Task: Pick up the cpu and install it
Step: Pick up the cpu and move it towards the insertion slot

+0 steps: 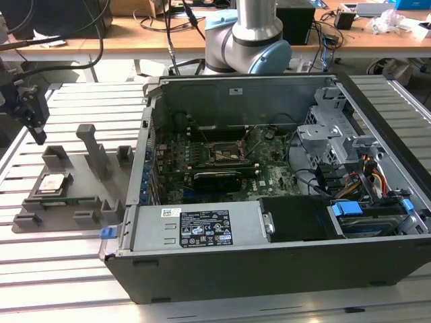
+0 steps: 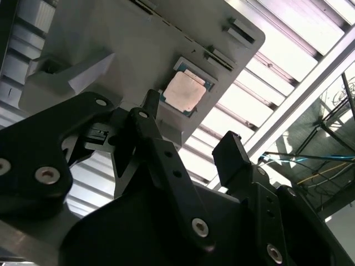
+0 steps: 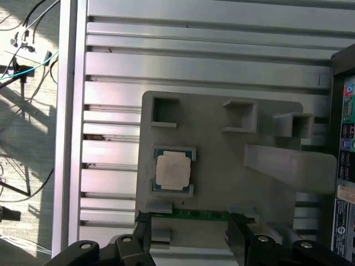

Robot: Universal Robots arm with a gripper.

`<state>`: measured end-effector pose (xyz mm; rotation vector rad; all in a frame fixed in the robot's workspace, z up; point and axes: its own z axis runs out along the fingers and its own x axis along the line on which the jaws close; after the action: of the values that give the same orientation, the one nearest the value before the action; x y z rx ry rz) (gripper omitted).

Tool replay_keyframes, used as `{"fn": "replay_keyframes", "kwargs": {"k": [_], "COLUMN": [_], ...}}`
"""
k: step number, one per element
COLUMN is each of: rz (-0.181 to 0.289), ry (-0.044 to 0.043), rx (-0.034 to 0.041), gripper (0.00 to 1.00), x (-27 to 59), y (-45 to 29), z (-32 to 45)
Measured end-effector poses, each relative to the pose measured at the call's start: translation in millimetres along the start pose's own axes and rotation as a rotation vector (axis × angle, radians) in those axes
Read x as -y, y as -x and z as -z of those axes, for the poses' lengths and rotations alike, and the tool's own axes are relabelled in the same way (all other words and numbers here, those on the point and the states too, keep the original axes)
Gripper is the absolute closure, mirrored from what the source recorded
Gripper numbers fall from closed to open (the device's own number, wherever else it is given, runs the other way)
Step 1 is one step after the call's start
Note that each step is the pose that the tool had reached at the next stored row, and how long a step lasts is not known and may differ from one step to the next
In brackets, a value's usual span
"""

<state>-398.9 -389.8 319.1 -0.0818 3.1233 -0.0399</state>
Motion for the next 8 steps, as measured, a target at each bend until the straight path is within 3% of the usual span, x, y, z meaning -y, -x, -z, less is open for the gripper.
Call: {"fn": "replay_keyframes", "kwargs": {"k": [8], "rz": [0.000], "ry": [0.0000], "rx": [0.0000], "gripper": [0.34], "x": [-0.2], "y": [-0.1], "z": [-8.0]}}
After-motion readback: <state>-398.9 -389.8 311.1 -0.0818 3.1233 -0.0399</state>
